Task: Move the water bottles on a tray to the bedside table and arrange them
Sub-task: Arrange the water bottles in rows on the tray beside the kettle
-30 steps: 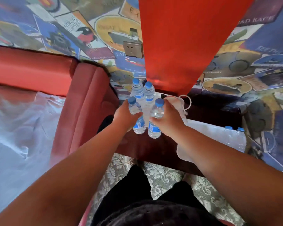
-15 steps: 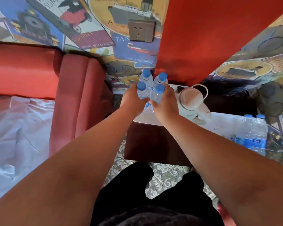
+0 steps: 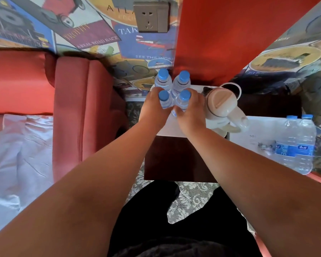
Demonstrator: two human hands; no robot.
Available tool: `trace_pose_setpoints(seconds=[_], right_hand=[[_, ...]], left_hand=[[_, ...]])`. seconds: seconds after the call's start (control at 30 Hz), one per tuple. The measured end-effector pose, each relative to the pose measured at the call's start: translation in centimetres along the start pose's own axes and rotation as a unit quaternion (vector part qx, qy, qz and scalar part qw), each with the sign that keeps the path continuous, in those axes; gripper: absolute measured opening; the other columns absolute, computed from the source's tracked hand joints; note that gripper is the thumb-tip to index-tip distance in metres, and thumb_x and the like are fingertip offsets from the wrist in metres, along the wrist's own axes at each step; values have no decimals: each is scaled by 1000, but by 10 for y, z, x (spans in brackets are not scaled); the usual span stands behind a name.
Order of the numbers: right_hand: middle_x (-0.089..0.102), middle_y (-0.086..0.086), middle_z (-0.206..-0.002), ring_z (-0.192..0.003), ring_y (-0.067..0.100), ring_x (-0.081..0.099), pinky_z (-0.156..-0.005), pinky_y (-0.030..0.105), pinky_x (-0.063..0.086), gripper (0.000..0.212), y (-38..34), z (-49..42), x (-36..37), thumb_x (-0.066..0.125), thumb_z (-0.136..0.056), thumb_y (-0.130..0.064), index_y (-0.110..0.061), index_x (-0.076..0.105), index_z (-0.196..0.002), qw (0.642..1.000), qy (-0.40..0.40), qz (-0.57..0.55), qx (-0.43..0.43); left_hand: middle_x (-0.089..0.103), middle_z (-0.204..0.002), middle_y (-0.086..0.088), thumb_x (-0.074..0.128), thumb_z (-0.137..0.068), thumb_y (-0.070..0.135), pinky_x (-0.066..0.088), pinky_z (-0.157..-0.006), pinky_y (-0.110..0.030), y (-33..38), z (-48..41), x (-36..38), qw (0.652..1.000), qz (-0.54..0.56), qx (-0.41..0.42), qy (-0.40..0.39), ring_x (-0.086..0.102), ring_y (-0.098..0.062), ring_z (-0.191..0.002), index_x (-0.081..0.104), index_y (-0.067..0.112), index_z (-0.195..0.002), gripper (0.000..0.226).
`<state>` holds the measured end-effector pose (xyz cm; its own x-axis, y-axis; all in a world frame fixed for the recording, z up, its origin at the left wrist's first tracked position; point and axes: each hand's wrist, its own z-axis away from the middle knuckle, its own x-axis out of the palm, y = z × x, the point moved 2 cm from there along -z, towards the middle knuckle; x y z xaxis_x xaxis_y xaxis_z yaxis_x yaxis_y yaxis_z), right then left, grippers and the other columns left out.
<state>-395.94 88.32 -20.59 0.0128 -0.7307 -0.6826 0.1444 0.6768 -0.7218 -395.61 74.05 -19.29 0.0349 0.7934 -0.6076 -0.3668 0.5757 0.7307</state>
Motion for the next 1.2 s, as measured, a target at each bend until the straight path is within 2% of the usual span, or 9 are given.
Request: trace_pose_setpoints(seconds=[0.27,0.43,0.5,0.6,0.67,0.8,0.9,1.0,1.2], right_hand=[[46,11,-130,-123,24,47,-101,24,34,70,2,-3,-3,82,-76,-14,-13,47,-136,999,-39,-12,1],[44,13,-141,-131,26,42,-106,30,34,81,-2,4,-26,79,-78,-17,-13,36,-147,994,-104,-25,-9],[45,13,-141,-131,26,43,-106,30,34,81,-6,9,-44,78,-79,-14,-13,36,-148,993,-109,-32,-19],[46,10,-141,-126,24,49,-102,31,39,78,-5,20,-78,75,-81,-12,-15,36,-147,992,-113,-42,-33],[49,7,-139,-122,23,54,-100,37,46,71,5,28,-107,71,-82,-14,-18,38,-145,993,-107,-35,-44],[52,3,-137,-115,21,60,-92,41,53,56,52,40,-171,66,-88,-17,-19,42,-138,994,-89,-15,-54],[54,-3,-132,-100,15,65,-81,36,55,52,106,45,-219,64,-89,-21,-27,42,-136,996,-83,31,-10],[53,-1,-131,-97,21,65,-83,40,56,50,165,49,-262,62,-90,-24,-29,42,-135,989,-89,102,57],[47,9,-138,-107,31,60,-85,34,48,49,270,43,-321,64,-92,-22,-22,45,-137,971,-78,145,175]], left_hand=[[62,-114,2,78,-76,29,41,-76,-29,3,4,6,999,-23,-12,31,58,-16,-98,50,23,-118,51],[57,-125,-5,65,-84,32,41,-89,-29,9,16,8,992,-120,-12,18,55,-21,-115,49,17,-128,49],[57,-127,-8,68,-83,28,44,-98,-34,10,29,8,992,-113,-51,19,55,-25,-118,48,14,-130,53],[59,-126,-11,77,-77,31,44,-92,-32,16,58,12,987,-100,-121,30,57,-27,-117,49,8,-129,63],[64,-117,-6,76,-79,38,41,-85,-28,25,76,21,983,-115,-141,8,61,-25,-111,53,11,-122,56],[70,-91,5,70,-84,46,46,-83,-29,57,107,62,979,-145,-121,-72,66,-21,-96,60,22,-87,26],[75,-84,-2,64,-82,51,49,-81,-29,84,122,112,971,-153,-114,-146,69,-24,-91,69,14,-75,37],[72,-92,-5,59,-89,54,50,-86,-30,114,130,174,946,-184,-106,-246,67,-25,-100,73,11,-87,45],[71,-112,3,66,-82,58,47,-78,-27,168,134,288,950,-139,-108,-257,66,-19,-100,62,22,-119,52]])
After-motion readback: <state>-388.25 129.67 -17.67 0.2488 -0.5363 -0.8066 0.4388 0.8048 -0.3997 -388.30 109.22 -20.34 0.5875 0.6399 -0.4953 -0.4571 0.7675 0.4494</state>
